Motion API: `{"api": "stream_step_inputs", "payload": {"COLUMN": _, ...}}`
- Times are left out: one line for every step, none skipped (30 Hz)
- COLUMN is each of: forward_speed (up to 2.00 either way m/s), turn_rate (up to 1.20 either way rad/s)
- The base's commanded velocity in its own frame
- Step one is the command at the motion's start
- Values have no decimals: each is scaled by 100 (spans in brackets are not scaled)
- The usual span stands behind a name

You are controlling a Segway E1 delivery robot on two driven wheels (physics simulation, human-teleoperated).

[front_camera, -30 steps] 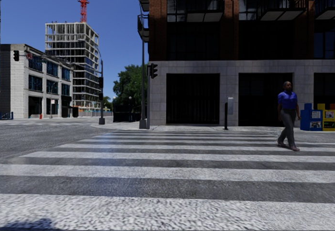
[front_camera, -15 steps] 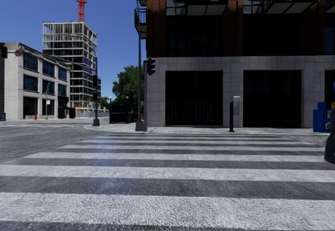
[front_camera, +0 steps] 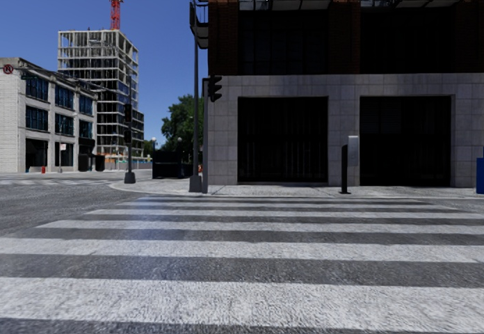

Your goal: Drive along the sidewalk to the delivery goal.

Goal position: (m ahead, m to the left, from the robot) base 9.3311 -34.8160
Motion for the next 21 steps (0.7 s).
{"api": "stream_step_inputs", "payload": {"forward_speed": 200, "turn_rate": 0}}
{"api": "stream_step_inputs", "payload": {"forward_speed": 200, "turn_rate": 0}}
{"api": "stream_step_inputs", "payload": {"forward_speed": 200, "turn_rate": 0}}
{"api": "stream_step_inputs", "payload": {"forward_speed": 200, "turn_rate": 0}}
{"api": "stream_step_inputs", "payload": {"forward_speed": 200, "turn_rate": 0}}
{"api": "stream_step_inputs", "payload": {"forward_speed": 200, "turn_rate": 0}}
{"api": "stream_step_inputs", "payload": {"forward_speed": 200, "turn_rate": 0}}
{"api": "stream_step_inputs", "payload": {"forward_speed": 200, "turn_rate": 0}}
{"api": "stream_step_inputs", "payload": {"forward_speed": 200, "turn_rate": 0}}
{"api": "stream_step_inputs", "payload": {"forward_speed": 200, "turn_rate": 0}}
{"api": "stream_step_inputs", "payload": {"forward_speed": 200, "turn_rate": 0}}
{"api": "stream_step_inputs", "payload": {"forward_speed": 200, "turn_rate": 0}}
{"api": "stream_step_inputs", "payload": {"forward_speed": 200, "turn_rate": 0}}
{"api": "stream_step_inputs", "payload": {"forward_speed": 200, "turn_rate": 0}}
{"api": "stream_step_inputs", "payload": {"forward_speed": 200, "turn_rate": 0}}
{"api": "stream_step_inputs", "payload": {"forward_speed": 200, "turn_rate": 0}}
{"api": "stream_step_inputs", "payload": {"forward_speed": 200, "turn_rate": 0}}
{"api": "stream_step_inputs", "payload": {"forward_speed": 200, "turn_rate": 0}}
{"api": "stream_step_inputs", "payload": {"forward_speed": 200, "turn_rate": 0}}
{"api": "stream_step_inputs", "payload": {"forward_speed": 199, "turn_rate": 0}}
{"api": "stream_step_inputs", "payload": {"forward_speed": 198, "turn_rate": 0}}
